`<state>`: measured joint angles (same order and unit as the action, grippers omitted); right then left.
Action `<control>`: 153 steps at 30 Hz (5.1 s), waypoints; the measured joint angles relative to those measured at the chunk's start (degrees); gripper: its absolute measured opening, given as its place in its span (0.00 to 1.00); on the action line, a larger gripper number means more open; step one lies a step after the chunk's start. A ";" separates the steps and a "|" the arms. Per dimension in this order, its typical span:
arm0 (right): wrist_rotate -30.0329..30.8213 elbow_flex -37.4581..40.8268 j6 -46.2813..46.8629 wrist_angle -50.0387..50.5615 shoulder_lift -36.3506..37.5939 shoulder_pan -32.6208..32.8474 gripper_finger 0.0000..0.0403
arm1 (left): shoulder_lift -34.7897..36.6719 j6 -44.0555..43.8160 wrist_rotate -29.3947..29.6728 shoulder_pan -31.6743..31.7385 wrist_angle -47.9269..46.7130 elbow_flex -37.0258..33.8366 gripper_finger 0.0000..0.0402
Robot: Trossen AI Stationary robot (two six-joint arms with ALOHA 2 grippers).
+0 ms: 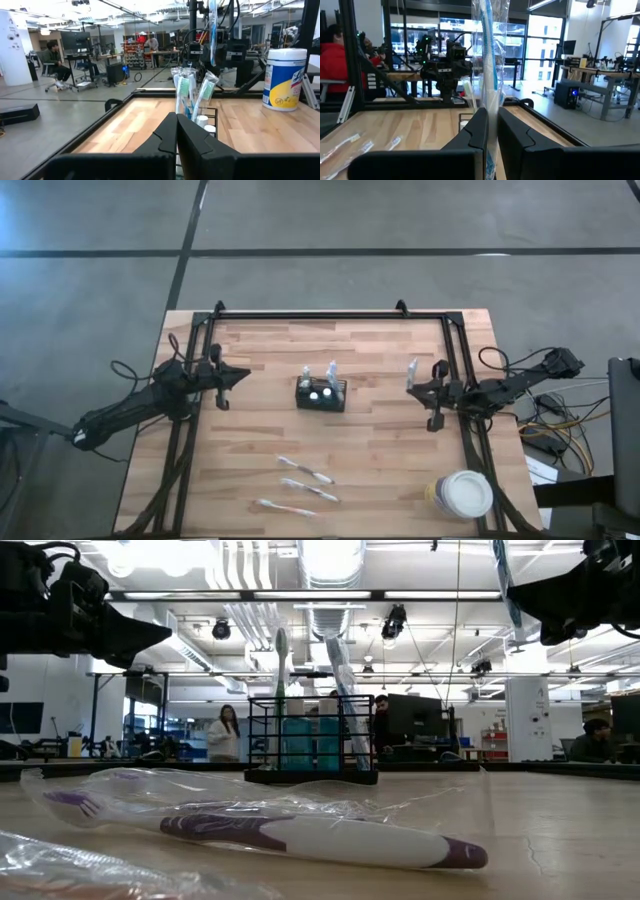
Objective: Pick & Place toothbrushing station
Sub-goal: Put the blue toothbrush into the wire organizer
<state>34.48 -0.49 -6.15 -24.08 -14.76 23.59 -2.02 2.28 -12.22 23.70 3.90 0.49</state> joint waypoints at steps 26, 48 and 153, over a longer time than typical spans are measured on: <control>-0.50 -12.45 -5.28 -3.76 -16.35 -0.04 0.06 | -35.30 -3.04 -8.35 -5.26 26.07 18.55 0.26; -17.02 -37.56 -7.74 -5.05 -51.55 -18.17 0.06 | -67.39 0.58 -13.45 -10.33 32.55 46.19 0.49; -17.93 -36.10 -5.46 -0.38 -38.86 -18.77 0.49 | -56.91 9.84 -14.06 -13.83 1.79 53.54 0.04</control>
<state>16.55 -36.59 -11.61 -24.46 -53.62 4.83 -58.93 12.13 -26.27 9.88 5.69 54.03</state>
